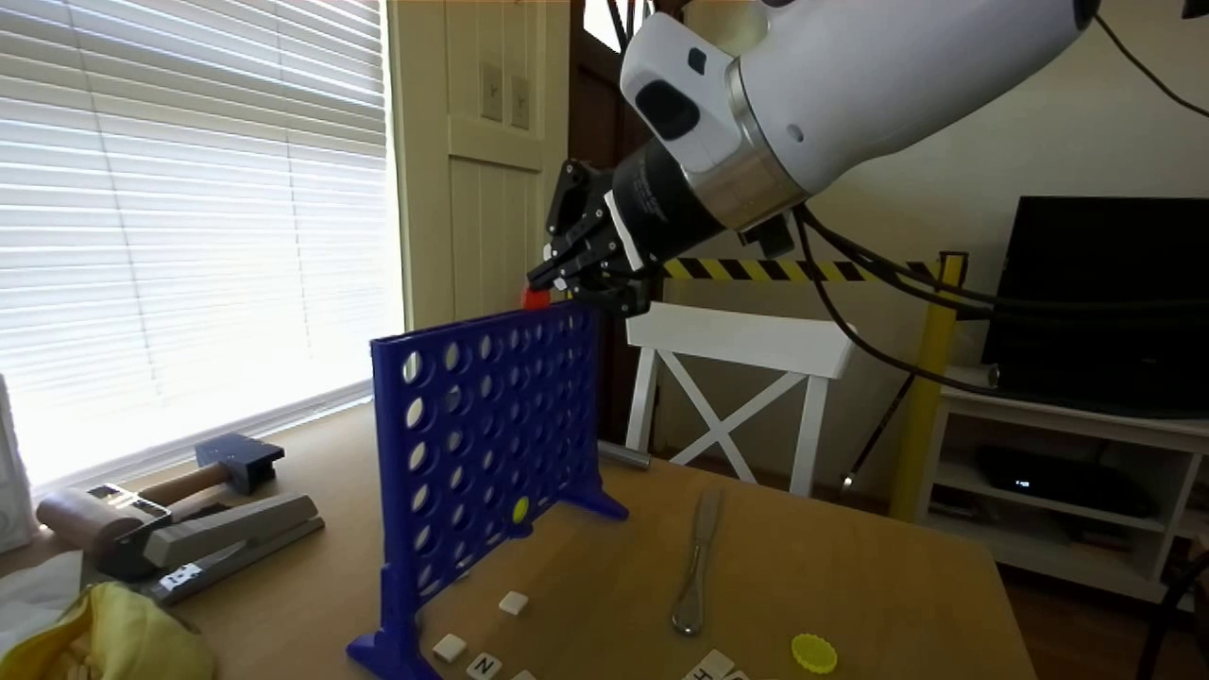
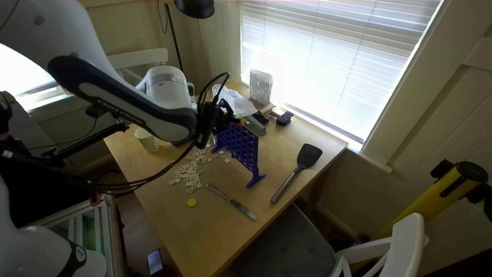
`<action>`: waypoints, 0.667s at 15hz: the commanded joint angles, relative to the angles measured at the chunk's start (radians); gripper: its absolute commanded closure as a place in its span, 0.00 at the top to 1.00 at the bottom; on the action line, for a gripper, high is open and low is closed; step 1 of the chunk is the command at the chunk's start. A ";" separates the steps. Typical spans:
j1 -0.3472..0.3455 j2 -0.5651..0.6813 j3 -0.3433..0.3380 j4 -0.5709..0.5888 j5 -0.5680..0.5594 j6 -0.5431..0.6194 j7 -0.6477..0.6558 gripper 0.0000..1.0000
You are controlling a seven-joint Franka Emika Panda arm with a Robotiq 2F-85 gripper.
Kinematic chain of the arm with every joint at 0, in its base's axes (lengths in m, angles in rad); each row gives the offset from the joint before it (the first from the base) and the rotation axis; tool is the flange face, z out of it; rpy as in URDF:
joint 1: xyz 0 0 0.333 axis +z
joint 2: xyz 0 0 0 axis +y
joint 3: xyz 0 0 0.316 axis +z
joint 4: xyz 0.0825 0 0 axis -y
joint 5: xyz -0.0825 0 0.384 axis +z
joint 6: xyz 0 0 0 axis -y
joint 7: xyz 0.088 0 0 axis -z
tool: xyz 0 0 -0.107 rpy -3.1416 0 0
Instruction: Put the blue ring in the blue rack
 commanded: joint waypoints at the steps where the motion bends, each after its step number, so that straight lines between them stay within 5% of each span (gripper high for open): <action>1: -0.019 -0.001 0.022 -0.003 0.006 -0.001 -0.023 0.28; 10: -0.023 -0.028 0.021 -0.016 0.006 0.008 -0.030 0.87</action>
